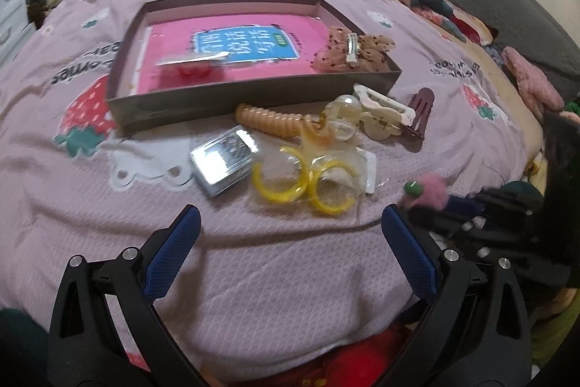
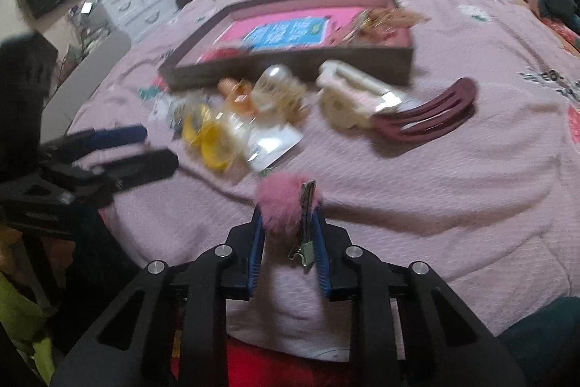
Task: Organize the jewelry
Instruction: 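Grasp the pink pom-pom clip with the right tool while the left tool grasps the yellow rings bag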
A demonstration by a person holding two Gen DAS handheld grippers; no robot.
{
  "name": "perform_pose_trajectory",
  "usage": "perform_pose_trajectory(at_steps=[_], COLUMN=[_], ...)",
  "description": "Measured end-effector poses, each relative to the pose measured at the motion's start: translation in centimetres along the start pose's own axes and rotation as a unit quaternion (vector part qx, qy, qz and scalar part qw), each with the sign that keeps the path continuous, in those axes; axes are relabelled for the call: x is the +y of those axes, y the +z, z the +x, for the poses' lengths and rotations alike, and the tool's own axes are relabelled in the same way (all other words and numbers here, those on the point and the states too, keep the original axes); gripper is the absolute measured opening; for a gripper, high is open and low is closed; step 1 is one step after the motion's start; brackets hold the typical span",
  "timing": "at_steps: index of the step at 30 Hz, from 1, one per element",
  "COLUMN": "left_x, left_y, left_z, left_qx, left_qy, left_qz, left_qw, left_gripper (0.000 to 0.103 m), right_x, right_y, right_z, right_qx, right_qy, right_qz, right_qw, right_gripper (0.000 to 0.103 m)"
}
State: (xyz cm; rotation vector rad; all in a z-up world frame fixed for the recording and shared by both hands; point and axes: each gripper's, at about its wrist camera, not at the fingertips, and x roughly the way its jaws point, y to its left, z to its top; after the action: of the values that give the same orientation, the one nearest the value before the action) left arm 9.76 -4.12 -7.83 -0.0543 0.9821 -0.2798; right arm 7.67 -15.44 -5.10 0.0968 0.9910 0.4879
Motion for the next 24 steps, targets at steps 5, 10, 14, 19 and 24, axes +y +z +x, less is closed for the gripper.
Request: perform_pose_trajectory(at_steps=[5, 10, 14, 19, 24], left_x=[-1.2, -1.4, -0.8, -1.1, -0.1], left_y=[0.6, 0.7, 0.9, 0.7, 0.5], left_z=[2.0, 3.3, 3.7, 3.4, 2.2], left_qx=[0.013, 0.020, 0.022, 0.023, 0.019], left_qy=[0.007, 0.015, 0.011, 0.011, -0.005], left_qz=[0.023, 0.028, 0.021, 0.030, 0.006], left_qw=[0.9996, 0.9993, 0.9995, 0.9992, 0.9998], left_gripper=[0.093, 0.093, 0.077, 0.070, 0.070], right_x=[-1.9, -2.9, -2.9, -2.8, -2.4], right_y=[0.5, 0.6, 0.7, 0.8, 0.9], right_z=[-1.6, -2.3, -2.3, -2.5, -2.8], right_qx=[-0.026, -0.036, -0.035, -0.037, -0.040], right_qy=[-0.014, -0.010, -0.005, -0.004, -0.003], right_qz=[0.024, 0.033, 0.033, 0.034, 0.028], right_qw=[0.999, 0.999, 0.999, 0.999, 0.999], right_gripper=[0.024, 0.024, 0.024, 0.024, 0.024])
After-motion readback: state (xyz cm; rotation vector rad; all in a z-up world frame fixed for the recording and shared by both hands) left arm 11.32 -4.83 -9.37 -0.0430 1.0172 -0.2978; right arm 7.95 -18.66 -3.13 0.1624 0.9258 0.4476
